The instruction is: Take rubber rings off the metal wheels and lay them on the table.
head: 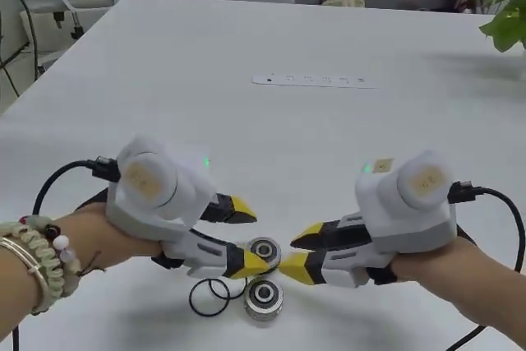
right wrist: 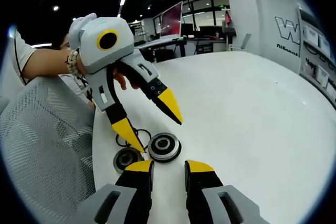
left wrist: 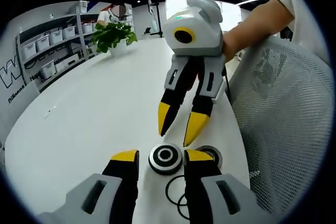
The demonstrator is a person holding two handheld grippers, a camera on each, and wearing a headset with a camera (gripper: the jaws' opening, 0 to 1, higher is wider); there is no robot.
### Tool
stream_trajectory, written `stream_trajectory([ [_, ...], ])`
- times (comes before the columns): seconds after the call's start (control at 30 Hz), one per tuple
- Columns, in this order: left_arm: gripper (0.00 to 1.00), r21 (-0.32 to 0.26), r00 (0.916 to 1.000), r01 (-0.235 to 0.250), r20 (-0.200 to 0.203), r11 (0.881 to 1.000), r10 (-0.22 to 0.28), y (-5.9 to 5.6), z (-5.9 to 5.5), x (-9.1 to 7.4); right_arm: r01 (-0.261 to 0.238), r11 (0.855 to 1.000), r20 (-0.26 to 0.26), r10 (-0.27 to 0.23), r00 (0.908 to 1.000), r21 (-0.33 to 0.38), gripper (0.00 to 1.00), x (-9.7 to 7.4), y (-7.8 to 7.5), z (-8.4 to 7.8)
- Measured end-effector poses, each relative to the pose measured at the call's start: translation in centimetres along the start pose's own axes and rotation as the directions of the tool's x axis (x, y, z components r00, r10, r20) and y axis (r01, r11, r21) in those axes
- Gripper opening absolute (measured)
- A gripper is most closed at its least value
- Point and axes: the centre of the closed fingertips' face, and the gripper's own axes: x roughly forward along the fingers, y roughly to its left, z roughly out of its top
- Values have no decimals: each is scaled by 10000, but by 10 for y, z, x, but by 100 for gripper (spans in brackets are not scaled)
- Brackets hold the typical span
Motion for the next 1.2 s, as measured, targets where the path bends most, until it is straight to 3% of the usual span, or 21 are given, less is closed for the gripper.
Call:
stream_trajectory([
  [0.1,22,-71,9998,2,178,10000,-1,0,3,2,-65,10000,-84,65,9999,-6,21,2,2,-2],
  [0.33,17,-38,9994,290,-207,9996,-290,-8,-5,8,-102,9999,-90,101,9999,-88,21,5,5,-3],
  [0.63,13,-909,9992,408,88,9950,-402,-8,-5,5,34,9998,-9,-34,10000,-221,19,12,8,-1],
  [0.7,13,-886,9992,355,226,9954,-336,-5,-4,7,50,9997,4,-50,10000,-258,20,12,8,-1],
  [0.77,8,-1116,9996,31,289,9937,2,1,-5,8,122,9997,81,-121,9999,-198,21,12,7,0],
  [0.8,8,-1292,9994,92,345,9916,-48,2,-4,9,151,9998,151,-150,9998,-87,22,12,7,1],
  [0.97,8,-1293,9994,98,340,9916,-55,-1,-3,12,257,9996,367,-260,9990,82,22,14,6,4],
  [1.07,8,-1210,9995,82,319,9926,-43,-2,-3,11,386,9943,98,-378,9992,-994,20,14,4,1],
  [1.2,8,-1201,9995,63,328,9927,-24,-2,-3,11,315,9915,81,-307,9995,-1259,19,13,6,2],
])
